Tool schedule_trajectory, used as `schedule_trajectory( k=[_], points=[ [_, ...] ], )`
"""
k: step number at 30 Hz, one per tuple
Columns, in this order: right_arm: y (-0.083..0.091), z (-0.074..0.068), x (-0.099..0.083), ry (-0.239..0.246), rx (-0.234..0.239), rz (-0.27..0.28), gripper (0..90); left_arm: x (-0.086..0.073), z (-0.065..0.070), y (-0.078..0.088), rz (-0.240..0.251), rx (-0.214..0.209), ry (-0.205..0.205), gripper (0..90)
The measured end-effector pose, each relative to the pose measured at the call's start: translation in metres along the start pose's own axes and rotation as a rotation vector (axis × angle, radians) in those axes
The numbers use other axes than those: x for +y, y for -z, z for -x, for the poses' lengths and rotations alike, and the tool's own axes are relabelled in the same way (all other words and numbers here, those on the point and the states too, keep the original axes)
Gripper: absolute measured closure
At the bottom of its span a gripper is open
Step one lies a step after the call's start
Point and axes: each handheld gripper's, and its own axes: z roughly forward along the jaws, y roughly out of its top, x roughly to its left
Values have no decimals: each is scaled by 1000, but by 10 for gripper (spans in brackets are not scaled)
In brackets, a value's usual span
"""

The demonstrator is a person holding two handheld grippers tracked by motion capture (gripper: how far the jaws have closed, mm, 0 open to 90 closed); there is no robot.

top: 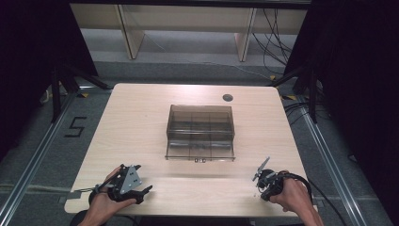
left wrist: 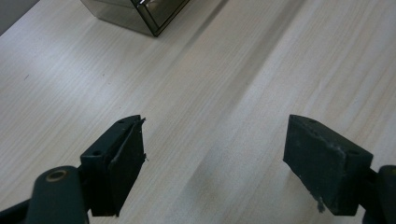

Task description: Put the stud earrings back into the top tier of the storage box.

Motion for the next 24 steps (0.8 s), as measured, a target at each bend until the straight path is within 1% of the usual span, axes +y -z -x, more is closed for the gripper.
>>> schedule_trajectory(
  k=[1, 2, 3, 4, 5, 6, 7, 8, 9, 10, 11, 12, 13, 14, 15, 16, 17, 18, 19, 20, 21, 22, 23, 24],
  points=[
    [0, 0, 0, 0, 0, 0, 857, 0, 0, 0, 0, 0, 0, 198],
    [0, 0, 3, -1, 14, -20, 858, 0, 0, 0, 1, 0, 0, 198],
    [0, 0, 3, -1, 14, -20, 858, 0, 0, 0, 1, 0, 0, 198],
    [0, 0, 5, 9, 6, -39, 868, 0, 0, 0, 0, 3, 0, 198],
    [0, 0, 6, 4, 12, -38, 868, 0, 0, 0, 0, 3, 0, 198],
    [-1, 1, 7, 19, 29, -22, 868, 0, 0, 0, 0, 3, 0, 198],
    [0, 1, 7, 15, 24, -40, 868, 0, 0, 0, 0, 2, 0, 198],
    [0, 1, 7, -2, 27, -46, 868, 0, 0, 0, 0, 3, -1, 198],
    [1, 1, 7, -5, 25, -42, 868, 0, 0, 0, 0, 3, -1, 198],
    [3, 2, 6, -6, 22, -23, 869, 0, -1, 0, -1, 1, -2, 198],
    [3, 2, 6, -6, 22, -23, 869, 0, -1, 0, -1, 1, -2, 198],
    [6, 4, 6, 17, 12, -25, 868, 0, -1, 1, 1, -4, -2, 198],
    [10, 3, 5, -2, 15, -19, 868, 0, -1, 0, 0, -4, -1, 198],
    [14, 4, 5, 17, 11, -5, 868, 0, 0, 0, 1, 3, 0, 198],
    [18, 4, 6, 22, 15, 4, 868, 0, 0, 0, 1, 3, -1, 198],
    [21, 4, 6, 5, 12, 3, 869, 0, 0, 0, 0, 2, -1, 198],
    [25, 6, 6, 14, -4, 2, 868, 0, 0, 0, 1, 3, -1, 198],
    [30, 7, 8, 32, -3, 14, 868, 0, 0, 0, 0, 3, -1, 198],
    [30, 7, 8, 32, -3, 14, 868, 0, 0, 0, 0, 3, -1, 198],
    [36, 8, 9, 11, -12, 19, 868, 0, 0, 0, 1, 3, 0, 198],
    [36, 8, 9, 11, -12, 19, 868, 0, 0, 0, 1, 3, -1, 198],
    [38, 10, 10, 27, -12, 34, 869, 0, 0, 0, 1, 3, -1, 198],
    [43, 11, 12, 15, -22, 50, 868, 0, 0, 0, 1, 2, -1, 198],
    [48, 12, 14, 15, -16, 65, 869, 0, 0, 0, 1, 3, -1, 198]
  ],
)
